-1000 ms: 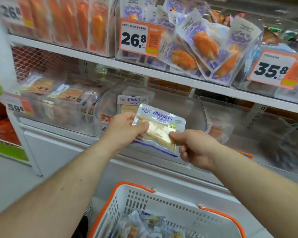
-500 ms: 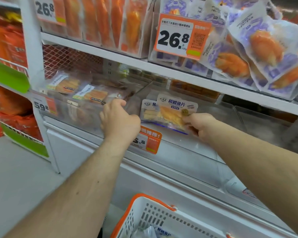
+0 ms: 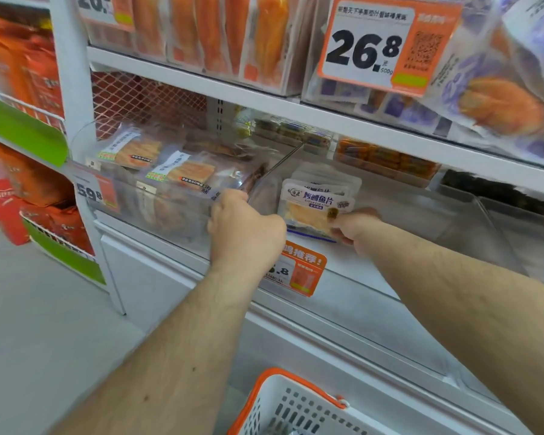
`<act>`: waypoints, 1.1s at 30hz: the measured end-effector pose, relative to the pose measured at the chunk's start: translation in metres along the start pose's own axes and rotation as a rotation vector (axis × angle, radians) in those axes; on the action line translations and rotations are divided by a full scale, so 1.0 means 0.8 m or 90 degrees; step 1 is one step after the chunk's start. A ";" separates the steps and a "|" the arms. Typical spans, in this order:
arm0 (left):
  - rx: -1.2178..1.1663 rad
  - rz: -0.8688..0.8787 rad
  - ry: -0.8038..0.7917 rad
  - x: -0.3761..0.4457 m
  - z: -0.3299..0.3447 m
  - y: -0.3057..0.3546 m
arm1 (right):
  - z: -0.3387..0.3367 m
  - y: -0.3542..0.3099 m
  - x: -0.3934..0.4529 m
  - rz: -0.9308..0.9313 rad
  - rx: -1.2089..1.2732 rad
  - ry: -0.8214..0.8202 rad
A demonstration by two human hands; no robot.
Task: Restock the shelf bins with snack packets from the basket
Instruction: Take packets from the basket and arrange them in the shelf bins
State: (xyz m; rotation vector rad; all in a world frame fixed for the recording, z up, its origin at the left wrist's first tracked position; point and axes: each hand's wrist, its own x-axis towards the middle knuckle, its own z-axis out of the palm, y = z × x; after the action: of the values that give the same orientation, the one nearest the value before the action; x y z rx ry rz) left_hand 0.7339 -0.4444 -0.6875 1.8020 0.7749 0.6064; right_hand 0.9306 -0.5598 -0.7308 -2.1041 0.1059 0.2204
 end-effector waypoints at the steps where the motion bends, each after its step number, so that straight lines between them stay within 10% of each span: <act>1: 0.004 0.002 0.003 0.000 0.001 0.000 | 0.002 -0.001 0.001 -0.010 -0.002 0.006; 33: 0.042 0.017 -0.014 -0.007 0.006 0.005 | 0.020 -0.011 -0.013 -0.046 0.014 -0.017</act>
State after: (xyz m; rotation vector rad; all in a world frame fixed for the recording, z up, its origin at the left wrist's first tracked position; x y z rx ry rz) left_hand 0.7344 -0.4524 -0.6858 1.8784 0.7647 0.5830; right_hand 0.9202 -0.5414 -0.7294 -2.0785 0.0162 0.2030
